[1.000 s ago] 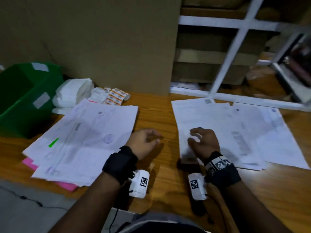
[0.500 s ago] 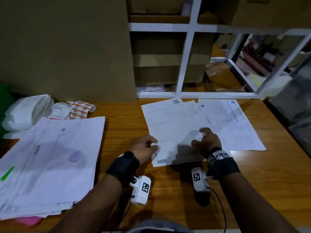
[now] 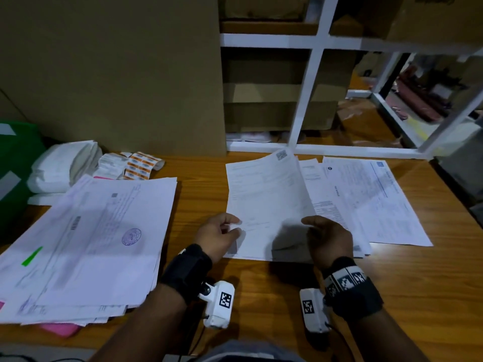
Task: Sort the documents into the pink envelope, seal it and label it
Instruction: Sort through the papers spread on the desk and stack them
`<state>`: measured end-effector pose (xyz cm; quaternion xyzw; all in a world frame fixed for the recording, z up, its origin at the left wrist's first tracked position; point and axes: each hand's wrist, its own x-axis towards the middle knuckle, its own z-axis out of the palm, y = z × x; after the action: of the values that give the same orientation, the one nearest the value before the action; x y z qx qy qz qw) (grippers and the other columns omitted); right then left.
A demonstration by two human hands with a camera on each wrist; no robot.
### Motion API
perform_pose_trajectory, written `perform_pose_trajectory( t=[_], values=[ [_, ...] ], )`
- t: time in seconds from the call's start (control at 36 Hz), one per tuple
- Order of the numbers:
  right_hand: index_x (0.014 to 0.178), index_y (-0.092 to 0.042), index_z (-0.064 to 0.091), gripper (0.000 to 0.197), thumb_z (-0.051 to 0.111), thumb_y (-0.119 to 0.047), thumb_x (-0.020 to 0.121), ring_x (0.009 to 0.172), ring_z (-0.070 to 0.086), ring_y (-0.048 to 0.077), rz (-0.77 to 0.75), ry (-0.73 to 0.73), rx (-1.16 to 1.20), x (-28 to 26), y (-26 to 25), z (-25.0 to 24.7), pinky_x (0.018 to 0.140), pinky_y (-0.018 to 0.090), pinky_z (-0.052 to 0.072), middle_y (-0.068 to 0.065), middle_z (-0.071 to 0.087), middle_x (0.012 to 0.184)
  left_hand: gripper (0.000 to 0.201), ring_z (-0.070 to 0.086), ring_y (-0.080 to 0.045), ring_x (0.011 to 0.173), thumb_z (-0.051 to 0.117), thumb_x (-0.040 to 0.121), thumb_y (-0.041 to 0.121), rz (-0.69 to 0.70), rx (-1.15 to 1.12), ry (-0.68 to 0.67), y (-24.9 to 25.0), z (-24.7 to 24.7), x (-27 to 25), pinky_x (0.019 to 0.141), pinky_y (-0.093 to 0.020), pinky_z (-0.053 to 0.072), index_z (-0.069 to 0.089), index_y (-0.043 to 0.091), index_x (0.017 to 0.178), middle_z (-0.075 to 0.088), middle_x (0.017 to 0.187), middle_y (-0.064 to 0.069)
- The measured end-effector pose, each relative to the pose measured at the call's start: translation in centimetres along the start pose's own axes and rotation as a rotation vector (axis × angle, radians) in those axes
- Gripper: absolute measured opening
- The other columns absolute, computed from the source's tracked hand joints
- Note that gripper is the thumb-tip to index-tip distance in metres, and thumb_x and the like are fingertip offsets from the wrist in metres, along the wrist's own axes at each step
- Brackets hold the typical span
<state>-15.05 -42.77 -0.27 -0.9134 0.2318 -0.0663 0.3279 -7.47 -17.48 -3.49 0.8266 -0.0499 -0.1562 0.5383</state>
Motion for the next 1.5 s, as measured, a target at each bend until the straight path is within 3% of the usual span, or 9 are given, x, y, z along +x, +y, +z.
perform_pose_trajectory(
  t=[0.33,0.5,0.75,0.83,0.94,1.11,1.25,1.36,1.5],
  values=[
    [0.100,-0.024,0.077,0.049,0.048,0.013,0.087,0.076,0.074,0.014,0.049,0.012,0.596,-2.6,-1.6,-2.2,0.074,0.034,0.062,-0.001,0.076,0.096,0.016,0.064,-0.017,0.106,0.071,0.082,0.043,0.022,-0.116,0.032,0.5,-1.0,-0.5,0.092,-0.037,0.055,0.071,0.038,0.098,0.070,0.110,0.006],
    [0.105,-0.015,0.074,0.042,0.049,0.016,0.091,0.077,0.072,0.026,-0.008,-0.077,0.868,-3.5,-3.5,-0.8,0.069,0.030,0.060,0.009,0.073,0.097,0.014,0.065,-0.031,0.098,0.072,0.088,0.020,0.085,-0.226,0.062,1.5,-2.6,-1.9,0.087,-0.039,0.052,0.073,0.029,0.099,0.072,0.110,-0.006],
    [0.112,-0.028,0.072,0.029,0.066,-0.008,0.091,0.051,0.061,0.011,-0.206,-0.305,0.630,-2.9,-7.1,3.8,0.056,0.026,0.048,-0.009,0.069,0.069,0.035,0.057,0.001,0.123,0.055,0.094,-0.011,0.130,-0.015,0.078,-0.3,-11.5,-6.2,0.106,-0.020,0.039,0.073,0.017,0.106,0.069,0.126,0.006],
    [0.111,-0.026,0.072,0.031,0.064,-0.003,0.092,0.071,0.068,-0.002,-0.261,-0.399,0.627,-2.8,-9.7,6.4,0.064,0.016,0.052,-0.013,0.071,0.097,0.033,0.058,-0.008,0.121,0.059,0.094,-0.007,0.090,0.086,0.166,-2.0,-14.4,-7.8,0.093,-0.009,0.043,0.072,0.021,0.105,0.068,0.126,0.005],
    [0.110,-0.030,0.073,0.033,0.061,-0.005,0.093,0.106,0.068,0.009,-0.300,-0.509,0.623,-3.1,-13.0,10.8,0.093,0.034,0.057,-0.010,0.070,0.116,0.024,0.060,-0.013,0.118,0.067,0.092,0.004,-0.008,0.125,0.390,-4.4,-17.4,-9.9,0.096,-0.026,0.046,0.071,0.026,0.100,0.070,0.117,0.006],
    [0.105,-0.043,0.067,0.038,0.058,-0.008,0.094,0.111,0.063,0.011,-0.308,-0.650,0.553,-4.8,-16.9,16.4,0.096,0.035,0.055,-0.009,0.066,0.124,0.024,0.049,-0.024,0.133,0.072,0.088,0.013,-0.117,0.470,0.605,-6.2,-20.9,-12.8,0.101,-0.026,0.036,0.073,0.015,0.112,0.061,0.132,-0.009],
    [0.125,-0.031,0.062,0.033,0.063,-0.018,0.094,0.093,0.060,0.006,-0.324,-0.635,0.364,-5.7,-18.1,18.0,0.073,0.013,0.052,-0.010,0.063,0.103,0.025,0.042,-0.022,0.139,0.072,0.088,0.025,-0.088,0.516,0.591,-6.1,-22.4,-12.8,0.112,-0.033,0.035,0.072,0.024,0.113,0.056,0.140,-0.012],
    [0.116,-0.024,0.069,0.028,0.070,-0.025,0.088,0.102,0.055,0.006,-0.378,-0.535,0.188,-6.1,-17.9,16.9,0.086,0.013,0.043,-0.007,0.054,0.121,0.023,0.042,-0.016,0.138,0.072,0.088,0.025,0.053,0.427,0.503,-4.3,-20.9,-11.2,0.106,-0.024,0.035,0.071,0.027,0.111,0.053,0.140,-0.007],
    [0.101,-0.028,0.073,0.020,0.071,-0.027,0.081,0.105,0.059,0.010,-0.309,-0.368,0.075,-5.4,-15.7,13.1,0.084,0.016,0.041,-0.003,0.061,0.117,0.021,0.042,-0.012,0.138,0.069,0.092,0.028,0.180,0.348,0.273,-1.7,-16.7,-7.9,0.106,-0.039,0.045,0.069,0.030,0.113,0.051,0.139,-0.003]
  ],
)
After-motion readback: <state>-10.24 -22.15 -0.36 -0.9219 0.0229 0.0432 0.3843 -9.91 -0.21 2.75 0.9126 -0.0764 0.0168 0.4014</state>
